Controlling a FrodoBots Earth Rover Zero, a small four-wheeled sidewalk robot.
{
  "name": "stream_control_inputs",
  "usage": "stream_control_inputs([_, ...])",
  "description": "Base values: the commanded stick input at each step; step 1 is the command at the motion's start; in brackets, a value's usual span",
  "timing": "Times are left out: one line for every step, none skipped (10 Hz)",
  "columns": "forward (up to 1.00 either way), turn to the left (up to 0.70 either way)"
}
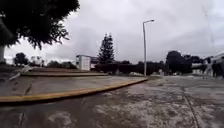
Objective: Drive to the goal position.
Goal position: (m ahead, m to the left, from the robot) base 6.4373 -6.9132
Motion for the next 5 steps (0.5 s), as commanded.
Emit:
stream_control_inputs([0.50, 0.00])
stream_control_inputs([0.50, 0.00])
stream_control_inputs([0.50, 0.00])
stream_control_inputs([0.50, 0.00])
stream_control_inputs([0.50, 0.00])
